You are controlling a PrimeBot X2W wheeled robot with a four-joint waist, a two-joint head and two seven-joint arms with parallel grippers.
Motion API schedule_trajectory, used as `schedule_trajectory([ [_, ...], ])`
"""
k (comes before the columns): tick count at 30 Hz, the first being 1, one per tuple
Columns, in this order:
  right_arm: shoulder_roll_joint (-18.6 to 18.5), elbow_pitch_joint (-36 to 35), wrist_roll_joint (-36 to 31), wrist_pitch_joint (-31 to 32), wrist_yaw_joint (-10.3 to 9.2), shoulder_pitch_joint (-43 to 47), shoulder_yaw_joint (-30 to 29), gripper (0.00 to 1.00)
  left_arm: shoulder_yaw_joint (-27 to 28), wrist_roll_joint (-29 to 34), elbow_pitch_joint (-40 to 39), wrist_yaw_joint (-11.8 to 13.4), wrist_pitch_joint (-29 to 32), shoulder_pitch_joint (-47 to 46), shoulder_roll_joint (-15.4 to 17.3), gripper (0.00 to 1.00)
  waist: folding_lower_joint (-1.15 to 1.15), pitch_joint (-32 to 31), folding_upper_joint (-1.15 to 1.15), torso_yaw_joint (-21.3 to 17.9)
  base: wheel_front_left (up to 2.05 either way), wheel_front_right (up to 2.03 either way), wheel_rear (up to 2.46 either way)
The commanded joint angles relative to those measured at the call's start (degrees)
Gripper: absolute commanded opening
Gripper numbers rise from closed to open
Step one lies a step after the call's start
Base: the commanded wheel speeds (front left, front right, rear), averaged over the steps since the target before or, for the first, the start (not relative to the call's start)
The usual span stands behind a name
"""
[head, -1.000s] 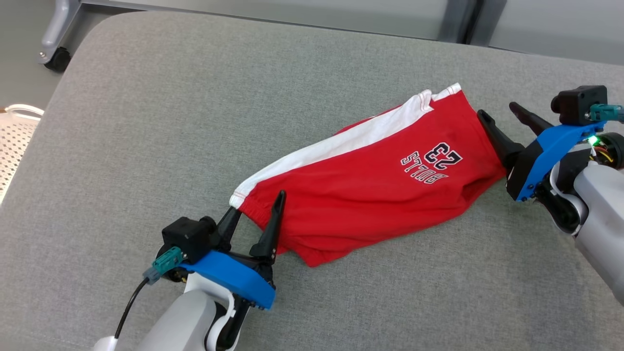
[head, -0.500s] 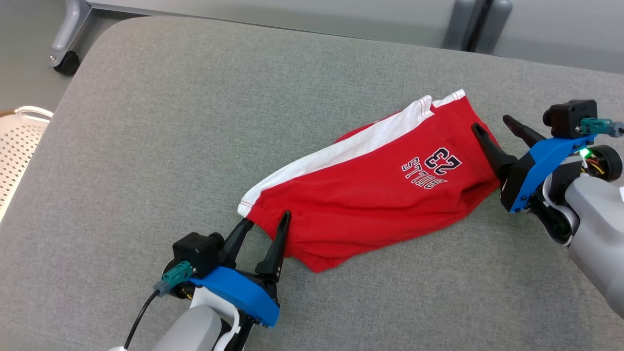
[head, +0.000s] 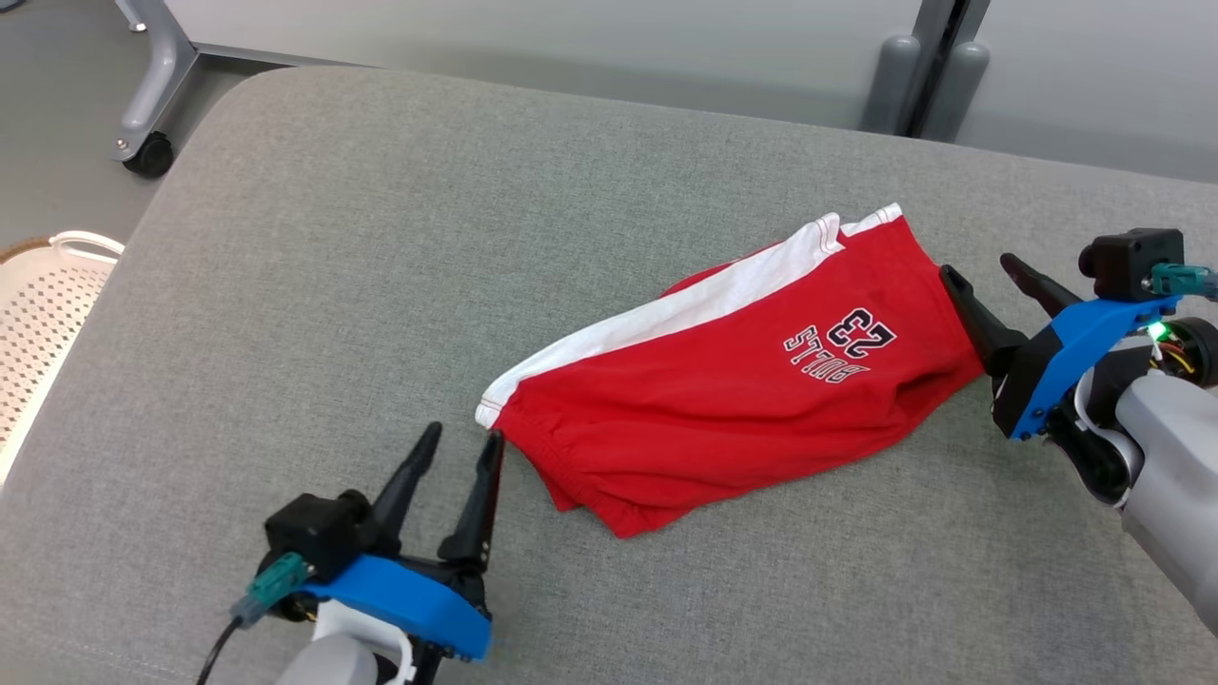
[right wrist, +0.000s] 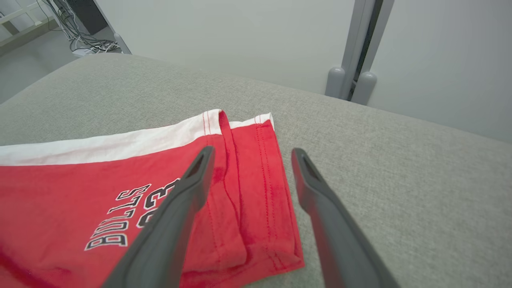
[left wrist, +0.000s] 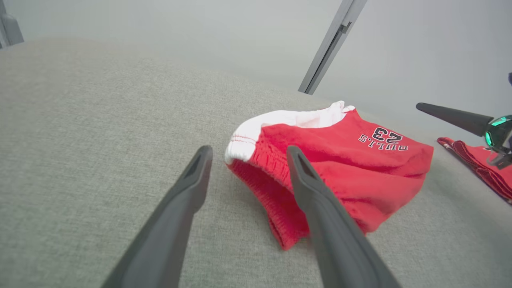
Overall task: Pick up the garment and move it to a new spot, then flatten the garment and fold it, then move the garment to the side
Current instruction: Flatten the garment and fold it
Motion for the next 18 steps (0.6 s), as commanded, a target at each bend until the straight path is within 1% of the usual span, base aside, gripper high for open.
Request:
schedule_trajectory([
  [1, -0.5, 0.2, 0.3, -0.4, 0.04, 1.0, 0.2, 1.00, 1.5, 1.0, -1.3, 0.3, -0.2, 0.7, 0.0, 1.00, 0.00, -0.1, 0.00, 0.2, 0.00, 0.00, 0.00],
  [3, -0.7, 0.3, 0.6, -0.6, 0.04, 1.1, 0.4, 1.00, 4.5, 2.5, -3.7, 1.2, -0.2, 1.7, -0.6, 1.00, 0.00, -0.2, 0.00, 0.5, 0.00, 0.00, 0.00],
  [5, -0.8, 0.4, 0.7, -0.8, 0.04, 1.3, 0.6, 1.00, 8.3, 5.1, -6.5, 2.6, -0.2, 2.5, -1.3, 1.00, 0.00, -0.3, 0.00, 0.7, 0.00, 0.00, 0.00],
  [9, -0.6, 0.7, 0.6, -1.0, 0.04, 1.0, 1.3, 1.00, 15.7, 10.4, -11.7, 4.6, -0.2, 4.7, -3.8, 1.00, 0.00, -0.1, 0.00, 0.9, 0.00, 0.00, 0.00],
  [15, 0.0, 0.8, 0.3, -0.7, 0.04, 0.1, 2.8, 1.00, 24.9, 17.1, -16.6, 5.2, -0.2, 7.2, -7.2, 1.00, 0.00, -0.2, 0.00, 1.1, 0.00, 0.00, 0.00],
  [18, 0.0, 0.6, 0.3, -0.6, 0.04, -0.6, 3.5, 1.00, 28.1, 18.6, -17.8, 5.3, -0.2, 8.2, -8.5, 1.00, 0.00, -0.2, 0.00, 1.3, 0.00, 0.00, 0.00],
])
